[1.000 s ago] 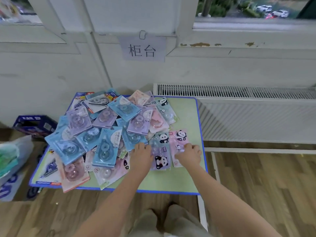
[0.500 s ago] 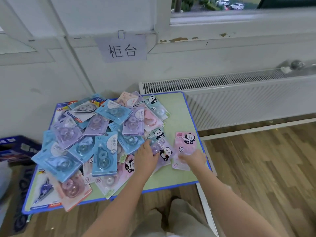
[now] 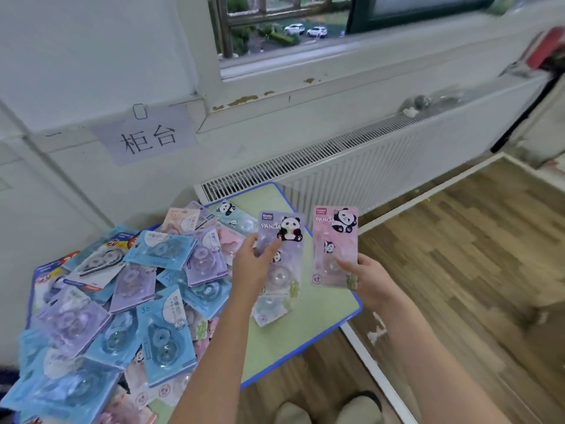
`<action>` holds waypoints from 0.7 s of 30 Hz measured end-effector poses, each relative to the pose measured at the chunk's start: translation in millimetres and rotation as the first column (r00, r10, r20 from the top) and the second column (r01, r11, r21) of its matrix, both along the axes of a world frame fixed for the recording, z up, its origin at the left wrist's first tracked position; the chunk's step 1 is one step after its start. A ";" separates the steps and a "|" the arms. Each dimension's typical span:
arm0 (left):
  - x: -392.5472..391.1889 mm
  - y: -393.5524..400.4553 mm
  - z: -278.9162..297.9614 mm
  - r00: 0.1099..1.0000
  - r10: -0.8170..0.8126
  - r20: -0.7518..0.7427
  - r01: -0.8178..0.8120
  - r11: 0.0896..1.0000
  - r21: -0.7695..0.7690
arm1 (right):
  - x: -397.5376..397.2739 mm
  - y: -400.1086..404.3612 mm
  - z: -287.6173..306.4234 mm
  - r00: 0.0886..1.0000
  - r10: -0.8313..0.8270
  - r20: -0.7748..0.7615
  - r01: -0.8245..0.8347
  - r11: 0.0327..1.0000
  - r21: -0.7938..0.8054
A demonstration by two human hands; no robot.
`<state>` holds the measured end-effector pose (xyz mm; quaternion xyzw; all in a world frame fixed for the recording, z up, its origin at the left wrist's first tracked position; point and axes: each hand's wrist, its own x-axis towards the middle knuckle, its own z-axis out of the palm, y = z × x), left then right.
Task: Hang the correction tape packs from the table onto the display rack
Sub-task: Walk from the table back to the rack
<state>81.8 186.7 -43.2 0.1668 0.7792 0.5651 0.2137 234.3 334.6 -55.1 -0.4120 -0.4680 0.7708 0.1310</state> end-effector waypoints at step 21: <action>393.3 160.8 167.1 0.731 -0.663 -0.163 0.623 0.550 0.556 | 460.4 0.7 170.7 0.729 -0.582 -0.360 0.684 0.631 0.366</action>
